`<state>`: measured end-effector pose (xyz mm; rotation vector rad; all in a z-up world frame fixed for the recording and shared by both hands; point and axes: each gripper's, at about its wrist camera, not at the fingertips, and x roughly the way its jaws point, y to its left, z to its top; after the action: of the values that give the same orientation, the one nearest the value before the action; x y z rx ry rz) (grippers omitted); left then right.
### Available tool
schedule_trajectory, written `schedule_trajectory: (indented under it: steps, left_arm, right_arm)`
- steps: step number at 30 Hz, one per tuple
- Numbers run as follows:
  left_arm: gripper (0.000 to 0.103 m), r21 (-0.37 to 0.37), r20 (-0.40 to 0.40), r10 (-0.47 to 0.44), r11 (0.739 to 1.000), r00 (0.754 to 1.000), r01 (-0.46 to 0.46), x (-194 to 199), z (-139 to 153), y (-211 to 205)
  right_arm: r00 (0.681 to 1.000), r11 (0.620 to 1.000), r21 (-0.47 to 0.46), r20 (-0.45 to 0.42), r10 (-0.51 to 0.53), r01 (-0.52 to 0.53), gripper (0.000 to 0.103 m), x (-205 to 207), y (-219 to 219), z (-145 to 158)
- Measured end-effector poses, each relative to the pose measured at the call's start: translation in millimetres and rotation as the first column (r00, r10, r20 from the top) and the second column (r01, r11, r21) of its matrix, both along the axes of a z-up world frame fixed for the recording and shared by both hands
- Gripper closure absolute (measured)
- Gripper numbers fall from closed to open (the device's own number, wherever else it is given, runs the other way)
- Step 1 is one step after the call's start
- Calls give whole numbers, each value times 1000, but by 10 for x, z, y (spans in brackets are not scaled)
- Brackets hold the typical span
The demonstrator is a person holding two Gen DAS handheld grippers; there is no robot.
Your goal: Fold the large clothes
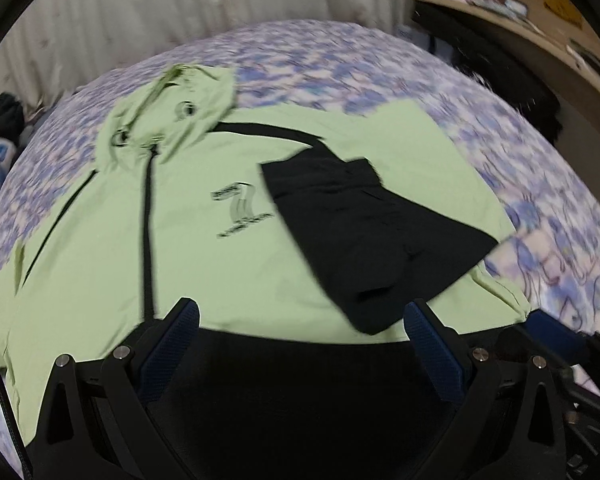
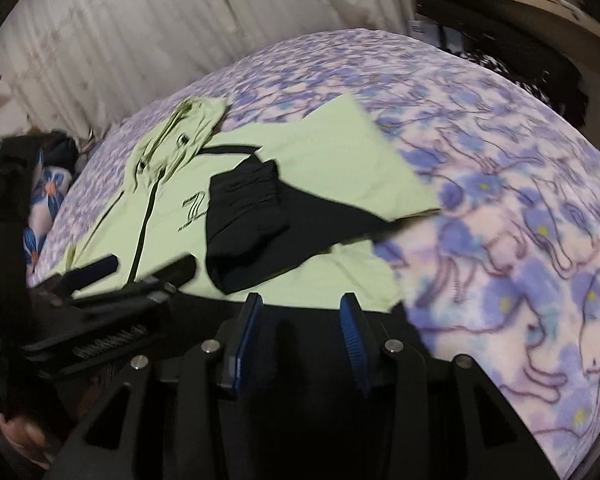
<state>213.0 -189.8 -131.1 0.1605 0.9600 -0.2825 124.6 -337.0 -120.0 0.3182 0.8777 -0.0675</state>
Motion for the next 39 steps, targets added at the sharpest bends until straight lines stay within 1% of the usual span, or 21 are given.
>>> schedule_trajectory:
  steps: [5,8,9,10,11,12,14,15,17,19,21,23,24,25,26,27,29,31,33,35,39]
  left_arm:
    - [2,64,-24,-34,997,999,35,133,-175,-300]
    - [2,110,-35,-34,993,999,38,240,-283,-440]
    - [4,128,-33,-27,991,999,31,291,-315,-474]
    - [19,134,-28,-24,991,999,27,318,-326,-493]
    - [40,128,-34,-29,991,999,33,353,-331,-509]
    - [52,110,-53,-39,993,998,44,391,-334,-528]
    - [84,109,-49,-14,994,999,19,450,-276,-502]
    - [89,108,-36,-2,994,999,6,470,-234,-465]
    - [90,32,3,30,999,1000,-30,494,-22,-269]
    - [91,-17,43,68,998,997,-68,488,156,-51]
    - [91,-40,99,135,990,986,-132,459,346,264]
    - [91,-61,119,199,979,973,-193,433,434,582]
    - [90,-66,113,234,971,966,-228,432,436,743]
    - [86,-70,100,263,964,959,-257,433,420,895]
    - [75,-72,78,294,955,953,-288,437,375,1080]
    - [69,-76,59,311,949,949,-306,441,324,1224]
    - [51,-96,9,335,938,942,-333,435,202,1499]
    - [41,-133,-47,343,929,938,-346,407,94,1716]
    - [41,-184,-92,342,917,935,-353,387,11,1891]
    - [37,-230,-132,339,904,932,-361,409,-52,2036]
    - [32,-264,-173,332,892,927,-368,478,-170,2209]
  right_arm:
    - [1000,1000,23,-9,-17,18,63,-11,-120,-106]
    - [1000,999,41,-21,-20,21,63,-20,-148,-193]
    - [999,999,45,-25,-22,23,63,-20,-160,-222]
    - [999,998,55,-28,-21,23,63,-21,-173,-248]
    - [999,998,62,-30,-21,23,63,-25,-179,-263]
    - [999,997,68,-30,-20,22,63,-29,-185,-275]
    - [1000,998,67,-24,-16,18,63,-36,-183,-277]
    - [1000,998,66,-20,-15,16,63,-38,-180,-275]
    - [1000,998,64,-16,-14,15,63,-50,-178,-280]
    - [1000,998,63,-15,-13,14,63,-53,-174,-290]
    - [1000,998,61,-16,-12,13,63,-50,-169,-303]
    - [1000,999,54,-15,-9,10,63,-46,-164,-302]
    - [1000,999,49,-16,-7,8,63,-52,-154,-302]
    - [1000,999,45,-16,-6,6,63,-56,-149,-304]
    - [1000,999,37,-18,-4,4,63,-54,-135,-303]
    - [1000,1000,30,-20,-2,2,63,-53,-123,-302]
    - [1000,1000,15,-23,2,-1,63,-45,-97,-297]
    - [1000,1000,3,-25,9,-9,63,-40,-68,-286]
    - [999,1000,-5,-31,24,-24,63,-35,-17,-267]
    - [998,999,-3,-37,42,-42,63,-37,35,-245]
    - [995,996,8,-46,85,-85,63,-10,145,-142]
